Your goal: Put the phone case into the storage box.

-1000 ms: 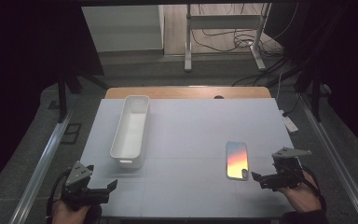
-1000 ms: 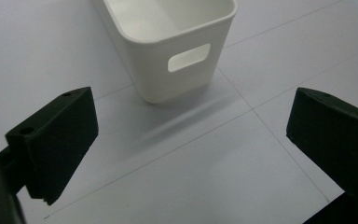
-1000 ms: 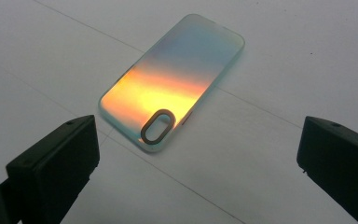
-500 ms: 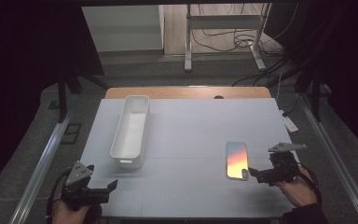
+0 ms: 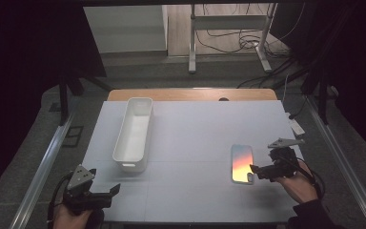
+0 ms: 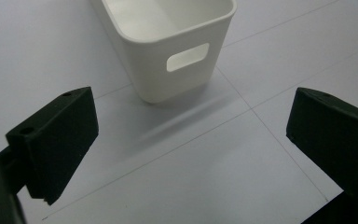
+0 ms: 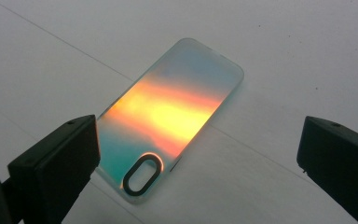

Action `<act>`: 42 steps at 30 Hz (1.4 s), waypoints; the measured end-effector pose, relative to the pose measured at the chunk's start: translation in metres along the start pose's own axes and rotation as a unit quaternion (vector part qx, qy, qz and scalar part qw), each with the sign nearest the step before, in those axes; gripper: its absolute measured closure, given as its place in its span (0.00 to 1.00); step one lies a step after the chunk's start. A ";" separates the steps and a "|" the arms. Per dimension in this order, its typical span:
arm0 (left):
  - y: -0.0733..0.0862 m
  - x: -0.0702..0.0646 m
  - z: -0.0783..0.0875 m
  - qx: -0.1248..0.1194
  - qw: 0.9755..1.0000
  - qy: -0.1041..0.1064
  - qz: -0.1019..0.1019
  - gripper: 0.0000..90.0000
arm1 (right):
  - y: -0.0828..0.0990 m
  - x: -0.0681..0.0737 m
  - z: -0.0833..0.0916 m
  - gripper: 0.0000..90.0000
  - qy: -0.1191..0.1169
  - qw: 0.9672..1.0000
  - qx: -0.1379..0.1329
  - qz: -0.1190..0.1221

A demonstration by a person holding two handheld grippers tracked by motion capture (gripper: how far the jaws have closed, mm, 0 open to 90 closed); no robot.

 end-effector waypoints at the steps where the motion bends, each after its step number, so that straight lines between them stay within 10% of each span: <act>1: 0.000 0.000 0.000 0.000 1.000 0.000 0.000 0.03 | 0.000 0.000 0.000 0.00 0.000 1.000 0.000 0.000; 38: 0.000 0.000 0.000 0.000 1.000 0.000 0.001 0.04 | -0.012 -0.011 -0.032 0.00 -0.002 0.999 0.052 0.000; 42: 0.000 0.000 0.000 0.000 1.000 0.000 0.002 0.04 | -0.007 -0.013 -0.033 0.21 -0.001 0.998 0.067 -0.005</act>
Point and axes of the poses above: each handheld gripper's, and its own axes: z roughly backward along the jaws, y roughly out of its underside, x roughly to its left, the point moved 10 cm from there along -z, roughly forward along the jaws, and after that the axes turned 4 degrees about -y, right-handed, at the moved point
